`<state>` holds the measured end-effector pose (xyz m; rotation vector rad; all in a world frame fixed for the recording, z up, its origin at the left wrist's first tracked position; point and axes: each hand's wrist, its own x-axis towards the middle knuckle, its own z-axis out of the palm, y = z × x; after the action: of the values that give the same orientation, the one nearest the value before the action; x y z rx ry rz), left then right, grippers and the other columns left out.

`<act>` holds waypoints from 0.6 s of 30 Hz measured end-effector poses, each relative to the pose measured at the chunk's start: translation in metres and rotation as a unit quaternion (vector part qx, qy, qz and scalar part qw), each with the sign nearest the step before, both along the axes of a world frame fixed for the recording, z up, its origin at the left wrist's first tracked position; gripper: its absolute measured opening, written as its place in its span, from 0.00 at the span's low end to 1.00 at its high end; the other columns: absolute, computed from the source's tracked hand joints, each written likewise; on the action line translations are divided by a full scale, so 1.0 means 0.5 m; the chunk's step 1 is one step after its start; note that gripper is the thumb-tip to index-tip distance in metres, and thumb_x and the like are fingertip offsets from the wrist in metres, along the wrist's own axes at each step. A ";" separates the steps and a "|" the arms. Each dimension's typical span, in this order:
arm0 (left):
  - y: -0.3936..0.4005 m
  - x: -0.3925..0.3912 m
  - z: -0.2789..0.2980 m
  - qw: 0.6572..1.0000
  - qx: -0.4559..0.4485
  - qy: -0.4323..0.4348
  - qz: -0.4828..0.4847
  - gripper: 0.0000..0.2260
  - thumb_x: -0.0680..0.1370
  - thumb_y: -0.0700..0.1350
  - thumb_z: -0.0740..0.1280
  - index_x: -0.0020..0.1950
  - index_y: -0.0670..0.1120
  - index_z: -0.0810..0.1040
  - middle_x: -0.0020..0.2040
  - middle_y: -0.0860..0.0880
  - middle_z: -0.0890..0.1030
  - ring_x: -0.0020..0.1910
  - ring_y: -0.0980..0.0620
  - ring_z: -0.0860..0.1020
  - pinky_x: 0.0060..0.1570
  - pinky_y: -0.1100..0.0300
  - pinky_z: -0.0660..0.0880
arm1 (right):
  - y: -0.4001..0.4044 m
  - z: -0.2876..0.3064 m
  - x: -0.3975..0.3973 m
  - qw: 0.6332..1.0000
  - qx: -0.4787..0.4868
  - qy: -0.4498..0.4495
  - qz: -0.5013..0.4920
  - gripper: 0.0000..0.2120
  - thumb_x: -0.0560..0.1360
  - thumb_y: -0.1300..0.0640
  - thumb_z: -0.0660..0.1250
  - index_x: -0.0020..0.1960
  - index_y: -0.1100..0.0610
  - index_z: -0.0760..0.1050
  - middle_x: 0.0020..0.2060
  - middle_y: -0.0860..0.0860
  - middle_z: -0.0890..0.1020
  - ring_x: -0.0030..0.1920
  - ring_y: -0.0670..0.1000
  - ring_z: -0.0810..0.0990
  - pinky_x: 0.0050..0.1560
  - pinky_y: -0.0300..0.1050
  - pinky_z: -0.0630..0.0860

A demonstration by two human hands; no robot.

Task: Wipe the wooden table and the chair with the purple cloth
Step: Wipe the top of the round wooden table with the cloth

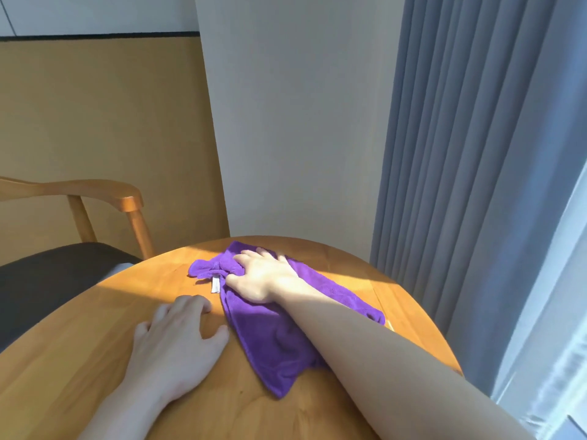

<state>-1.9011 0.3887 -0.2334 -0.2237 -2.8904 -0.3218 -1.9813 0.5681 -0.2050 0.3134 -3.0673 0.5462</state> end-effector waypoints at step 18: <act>0.003 0.047 0.044 0.998 0.063 -0.027 0.002 0.14 0.75 0.63 0.60 0.58 0.61 0.70 0.67 0.59 0.71 0.67 0.52 0.66 0.62 0.49 0.61 | -0.024 0.004 0.001 0.998 0.043 0.003 0.047 0.30 0.79 0.41 0.52 0.78 0.49 0.63 0.80 0.46 0.62 0.80 0.51 0.56 0.78 0.59 0.51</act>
<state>-1.8775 0.3901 -0.2114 -0.1900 -2.9102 -0.5155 -1.9809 0.5563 -0.2030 0.4628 -3.0884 0.4171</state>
